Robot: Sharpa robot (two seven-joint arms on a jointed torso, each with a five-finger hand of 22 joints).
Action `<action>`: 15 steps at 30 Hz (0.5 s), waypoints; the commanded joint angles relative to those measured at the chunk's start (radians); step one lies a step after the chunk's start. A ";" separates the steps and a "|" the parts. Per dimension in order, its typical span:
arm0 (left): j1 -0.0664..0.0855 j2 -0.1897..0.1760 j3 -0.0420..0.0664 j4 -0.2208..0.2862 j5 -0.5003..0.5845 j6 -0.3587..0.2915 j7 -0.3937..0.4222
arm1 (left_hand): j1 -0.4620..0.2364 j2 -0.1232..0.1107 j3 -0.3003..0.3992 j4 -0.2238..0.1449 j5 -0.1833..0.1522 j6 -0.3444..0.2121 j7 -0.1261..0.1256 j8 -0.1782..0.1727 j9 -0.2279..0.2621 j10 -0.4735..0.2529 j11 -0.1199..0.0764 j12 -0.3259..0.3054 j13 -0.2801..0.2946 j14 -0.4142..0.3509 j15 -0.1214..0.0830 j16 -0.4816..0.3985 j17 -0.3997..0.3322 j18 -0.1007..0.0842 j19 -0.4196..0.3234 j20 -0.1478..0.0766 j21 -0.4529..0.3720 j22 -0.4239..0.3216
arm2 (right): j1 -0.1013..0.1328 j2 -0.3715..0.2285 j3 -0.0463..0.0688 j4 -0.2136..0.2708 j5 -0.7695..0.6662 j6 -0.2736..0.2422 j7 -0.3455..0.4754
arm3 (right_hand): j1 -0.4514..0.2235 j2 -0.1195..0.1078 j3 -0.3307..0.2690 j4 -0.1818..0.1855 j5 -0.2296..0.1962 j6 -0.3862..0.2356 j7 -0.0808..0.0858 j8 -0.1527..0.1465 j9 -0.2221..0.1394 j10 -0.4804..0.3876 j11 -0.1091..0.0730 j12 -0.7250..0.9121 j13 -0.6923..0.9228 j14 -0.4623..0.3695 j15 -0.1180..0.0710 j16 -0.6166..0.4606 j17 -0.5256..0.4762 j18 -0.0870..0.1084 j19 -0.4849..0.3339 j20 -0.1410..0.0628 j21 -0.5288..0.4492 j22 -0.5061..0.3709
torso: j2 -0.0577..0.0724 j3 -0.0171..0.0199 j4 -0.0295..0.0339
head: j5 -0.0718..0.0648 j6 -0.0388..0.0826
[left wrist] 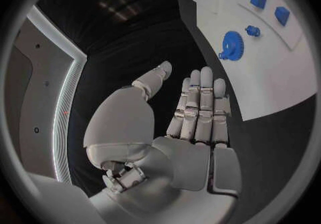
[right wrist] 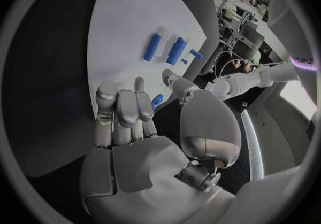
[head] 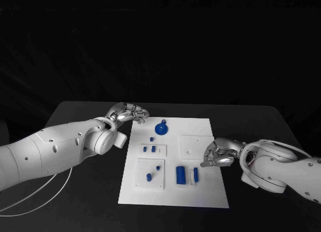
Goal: Assemble the parts on the task board
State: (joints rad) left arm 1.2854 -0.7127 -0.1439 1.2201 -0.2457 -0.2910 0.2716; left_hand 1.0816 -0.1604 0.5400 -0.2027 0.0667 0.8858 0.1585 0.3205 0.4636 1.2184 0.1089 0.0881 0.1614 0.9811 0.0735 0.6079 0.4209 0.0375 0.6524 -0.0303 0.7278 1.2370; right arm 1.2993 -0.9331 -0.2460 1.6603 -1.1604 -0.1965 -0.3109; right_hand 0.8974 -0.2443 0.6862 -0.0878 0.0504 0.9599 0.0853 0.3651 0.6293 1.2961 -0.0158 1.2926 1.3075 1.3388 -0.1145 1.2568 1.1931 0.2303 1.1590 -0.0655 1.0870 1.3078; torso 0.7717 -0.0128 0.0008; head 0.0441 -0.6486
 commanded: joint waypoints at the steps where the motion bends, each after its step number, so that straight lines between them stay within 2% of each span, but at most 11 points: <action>1: 0.001 0.002 0.001 0.002 0.005 0.013 0.005 | 0.003 0.009 -0.005 0.000 -0.002 -0.005 -0.002 0.005 -0.002 0.005 0.002 -0.006 -0.002 0.005 0.003 -0.007 0.002 0.008 -0.001 0.007 -0.007 0.002 | -0.001 0.009 -0.001 0.013 0.138 0.095 -0.148 | -0.001 0.011 0.001 0.005 -0.001 0.021 0.006 0.007 0.007 0.006 -0.002 0.004 0.074 -0.002 -0.009 0.004 0.001 0.032 -0.001 -0.011 -0.004 0.002 | 0.001 0.0000 0.0003 | -0.003 -0.002; 4: 0.001 0.002 0.001 0.002 0.005 0.013 0.005 | 0.003 0.009 -0.005 0.000 -0.002 -0.005 -0.002 0.005 -0.002 0.005 0.002 -0.006 -0.002 0.005 0.003 -0.007 0.002 0.008 -0.001 0.007 -0.007 0.002 | -0.002 0.020 -0.001 0.015 0.139 0.085 -0.166 | -0.015 0.024 -0.009 0.010 -0.001 0.037 0.000 0.014 0.015 0.002 -0.008 -0.002 0.069 -0.003 -0.014 0.002 0.000 0.032 -0.003 -0.012 -0.004 0.003 | 0.001 0.0000 0.0005 | -0.005 -0.002; 9: 0.001 0.003 0.001 0.004 0.005 0.014 0.004 | 0.003 0.009 -0.005 0.000 -0.002 -0.005 -0.002 0.005 -0.002 0.005 0.002 -0.006 -0.002 0.005 0.003 -0.007 0.002 0.008 -0.001 0.007 -0.007 0.002 | -0.014 0.043 -0.002 0.008 0.120 0.062 -0.201 | -0.031 0.053 -0.022 0.000 -0.001 0.052 -0.007 0.005 0.009 -0.006 -0.015 -0.019 0.055 -0.006 -0.021 -0.002 -0.002 0.032 -0.010 -0.013 -0.003 0.007 | 0.001 -0.0001 0.0019 | -0.010 -0.004; 15: 0.001 0.002 0.001 0.004 0.005 0.013 0.004 | 0.004 0.009 -0.005 0.000 -0.002 -0.005 -0.002 0.005 -0.002 0.005 0.002 -0.006 -0.002 0.005 0.003 -0.007 0.003 0.008 -0.001 0.007 -0.007 0.002 | -0.028 0.062 -0.002 0.001 0.066 0.052 -0.221 | -0.057 0.054 -0.035 -0.003 -0.001 0.068 -0.010 -0.004 0.000 0.003 -0.019 -0.013 0.058 -0.005 -0.023 -0.003 -0.002 0.032 -0.011 -0.012 -0.003 0.009 | 0.001 -0.0002 0.0022 | -0.008 -0.006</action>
State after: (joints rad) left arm 1.2854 -0.7121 -0.1440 1.2213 -0.2457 -0.2903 0.2708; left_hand 1.0816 -0.1604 0.5400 -0.2027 0.0667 0.8858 0.1585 0.3205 0.4627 1.2184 0.1089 0.0882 0.1607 0.9810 0.0734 0.6040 0.4218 0.0375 0.6524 -0.0303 0.7239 1.2379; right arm 1.2747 -0.8744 -0.2478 1.6614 -1.0623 -0.1498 -0.4936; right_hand 0.8520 -0.1878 0.6554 -0.0911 0.0503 1.0191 0.0732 0.3656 0.6305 1.2953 -0.0306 1.2768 1.3075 1.3343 -0.1324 1.2580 1.1911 0.2304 1.1502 -0.0733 1.0836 1.3077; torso 0.7731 -0.0128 0.0028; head 0.0352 -0.6532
